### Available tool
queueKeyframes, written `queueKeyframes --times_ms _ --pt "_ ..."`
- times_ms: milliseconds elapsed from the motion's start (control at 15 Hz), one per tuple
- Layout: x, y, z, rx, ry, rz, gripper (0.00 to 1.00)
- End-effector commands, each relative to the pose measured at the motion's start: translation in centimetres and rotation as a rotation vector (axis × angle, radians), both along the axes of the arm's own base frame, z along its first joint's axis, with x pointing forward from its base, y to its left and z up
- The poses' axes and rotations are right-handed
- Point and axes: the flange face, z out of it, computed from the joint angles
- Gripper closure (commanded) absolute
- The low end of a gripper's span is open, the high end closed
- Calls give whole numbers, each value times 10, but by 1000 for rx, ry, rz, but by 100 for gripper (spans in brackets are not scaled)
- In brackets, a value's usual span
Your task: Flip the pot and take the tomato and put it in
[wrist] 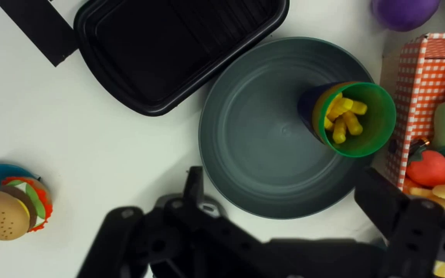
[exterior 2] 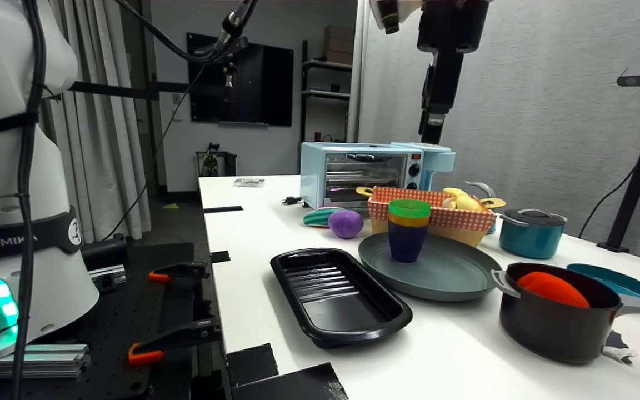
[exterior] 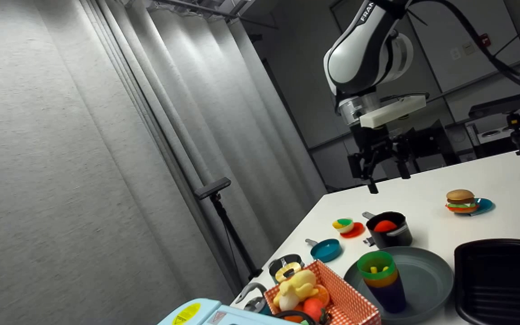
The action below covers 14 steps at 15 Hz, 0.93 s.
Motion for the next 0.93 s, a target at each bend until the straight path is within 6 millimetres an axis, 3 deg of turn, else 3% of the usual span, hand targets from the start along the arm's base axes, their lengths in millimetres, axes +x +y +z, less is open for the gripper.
queueKeyframes --times_ms 0,67,133,333,867 --pt "-33 13 4 -11 -39 55 0" --pt "-39 14 4 -10 -42 63 0" --pt "-18 8 -1 3 -10 33 0" --pt "-30 11 -1 5 -16 43 0" --pt "-31 11 0 5 -17 45 0"
